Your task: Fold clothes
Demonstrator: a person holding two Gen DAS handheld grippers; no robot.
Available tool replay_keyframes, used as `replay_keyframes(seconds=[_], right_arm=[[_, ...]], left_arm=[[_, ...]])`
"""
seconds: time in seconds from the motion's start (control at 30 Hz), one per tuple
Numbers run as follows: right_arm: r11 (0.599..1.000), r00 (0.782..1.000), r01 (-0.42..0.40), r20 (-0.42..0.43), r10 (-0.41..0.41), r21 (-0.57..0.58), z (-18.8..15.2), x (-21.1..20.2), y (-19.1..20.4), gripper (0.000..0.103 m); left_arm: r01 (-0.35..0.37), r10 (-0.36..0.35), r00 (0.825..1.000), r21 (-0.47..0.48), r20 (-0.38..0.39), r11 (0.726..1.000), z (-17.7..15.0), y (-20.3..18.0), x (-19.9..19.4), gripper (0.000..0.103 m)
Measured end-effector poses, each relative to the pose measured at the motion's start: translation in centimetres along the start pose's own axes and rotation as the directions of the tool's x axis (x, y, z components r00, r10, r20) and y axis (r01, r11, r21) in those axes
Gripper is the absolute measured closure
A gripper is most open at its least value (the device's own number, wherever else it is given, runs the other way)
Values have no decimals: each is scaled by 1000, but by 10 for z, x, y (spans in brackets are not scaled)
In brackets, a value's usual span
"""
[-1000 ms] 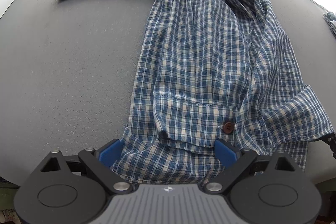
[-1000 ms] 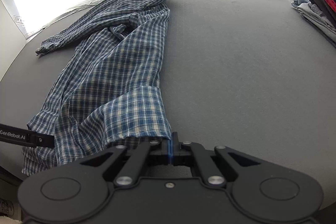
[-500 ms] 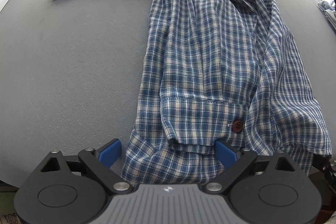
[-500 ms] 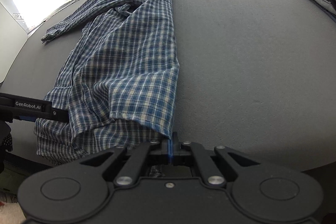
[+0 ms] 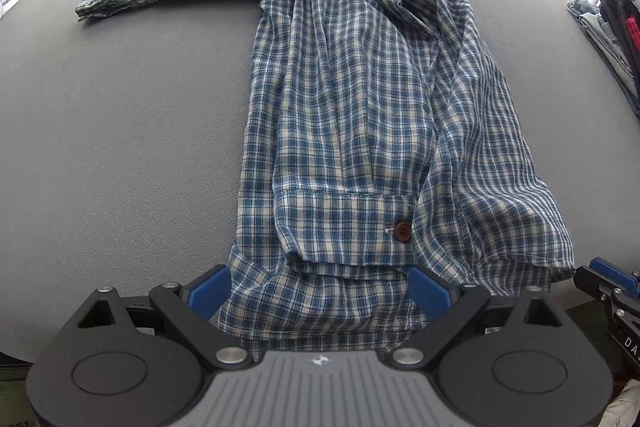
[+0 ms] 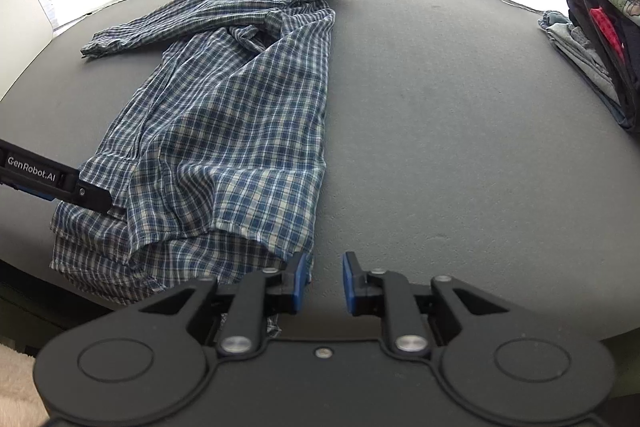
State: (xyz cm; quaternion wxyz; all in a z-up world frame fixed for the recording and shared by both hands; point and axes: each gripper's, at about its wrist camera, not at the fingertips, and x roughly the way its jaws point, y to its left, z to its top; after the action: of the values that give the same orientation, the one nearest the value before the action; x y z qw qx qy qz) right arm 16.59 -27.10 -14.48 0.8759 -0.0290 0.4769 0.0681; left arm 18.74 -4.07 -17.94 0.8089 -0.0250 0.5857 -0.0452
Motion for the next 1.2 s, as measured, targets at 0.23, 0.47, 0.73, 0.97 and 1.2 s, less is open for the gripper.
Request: replay_keyframes(seconds=[0.23, 0.47, 0.73, 0.97, 1.2], right_arm=[[1000, 1000, -3, 16, 3, -18, 3, 6, 6, 80], [999, 999, -22, 24, 23, -40, 4, 5, 5, 78], [998, 999, -35, 25, 37, -58, 2, 5, -1, 78], [995, 998, -64, 7, 65, -76, -3, 8, -7, 78], [988, 995, -94, 20, 97, -119, 2, 6, -3, 77]], left_arm=[[-2, -12, 998, 231, 62, 973, -19, -49, -8, 12], [-96, 58, 992, 380, 112, 920, -34, -82, 12, 12], [-242, 197, 959, 226, 206, 944, -38, -60, 8, 16], [-242, 252, 948, -74, 194, 967, -45, -15, -10, 16], [-214, 226, 971, -129, 83, 968, -62, -8, -1, 16]])
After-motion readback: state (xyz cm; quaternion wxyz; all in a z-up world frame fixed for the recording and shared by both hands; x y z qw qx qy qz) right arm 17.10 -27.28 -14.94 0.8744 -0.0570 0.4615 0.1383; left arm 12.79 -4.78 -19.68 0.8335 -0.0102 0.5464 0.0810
